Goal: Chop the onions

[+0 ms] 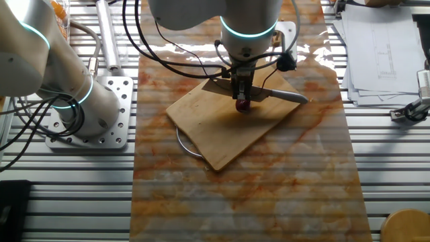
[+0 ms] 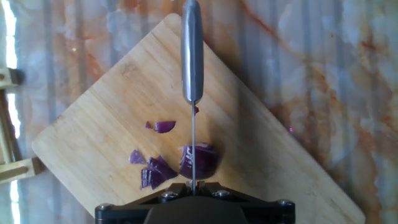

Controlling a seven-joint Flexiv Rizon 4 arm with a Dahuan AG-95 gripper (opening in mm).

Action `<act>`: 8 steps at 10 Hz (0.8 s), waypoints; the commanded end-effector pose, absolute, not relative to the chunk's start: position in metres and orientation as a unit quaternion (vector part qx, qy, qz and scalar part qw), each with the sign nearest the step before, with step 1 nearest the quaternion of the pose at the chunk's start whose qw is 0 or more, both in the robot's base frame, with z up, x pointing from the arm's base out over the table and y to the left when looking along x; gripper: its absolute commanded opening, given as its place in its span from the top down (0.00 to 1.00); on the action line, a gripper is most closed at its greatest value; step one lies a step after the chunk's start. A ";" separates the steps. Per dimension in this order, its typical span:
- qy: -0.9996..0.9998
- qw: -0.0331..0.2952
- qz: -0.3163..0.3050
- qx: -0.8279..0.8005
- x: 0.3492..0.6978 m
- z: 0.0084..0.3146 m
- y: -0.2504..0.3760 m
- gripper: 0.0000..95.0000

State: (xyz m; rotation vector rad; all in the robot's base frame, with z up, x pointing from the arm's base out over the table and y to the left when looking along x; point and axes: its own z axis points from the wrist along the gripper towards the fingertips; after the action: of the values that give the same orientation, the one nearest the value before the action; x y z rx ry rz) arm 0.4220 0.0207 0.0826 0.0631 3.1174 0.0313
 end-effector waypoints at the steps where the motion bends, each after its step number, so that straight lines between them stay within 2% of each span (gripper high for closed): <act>1: 1.000 0.011 0.011 0.020 0.422 0.080 0.021 1.00; 8: 1.000 0.007 0.016 0.014 0.421 0.075 0.022 1.00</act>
State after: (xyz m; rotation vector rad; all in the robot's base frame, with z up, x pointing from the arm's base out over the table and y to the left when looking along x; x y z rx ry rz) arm 0.4204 0.0215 0.0755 0.0429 3.1282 0.0524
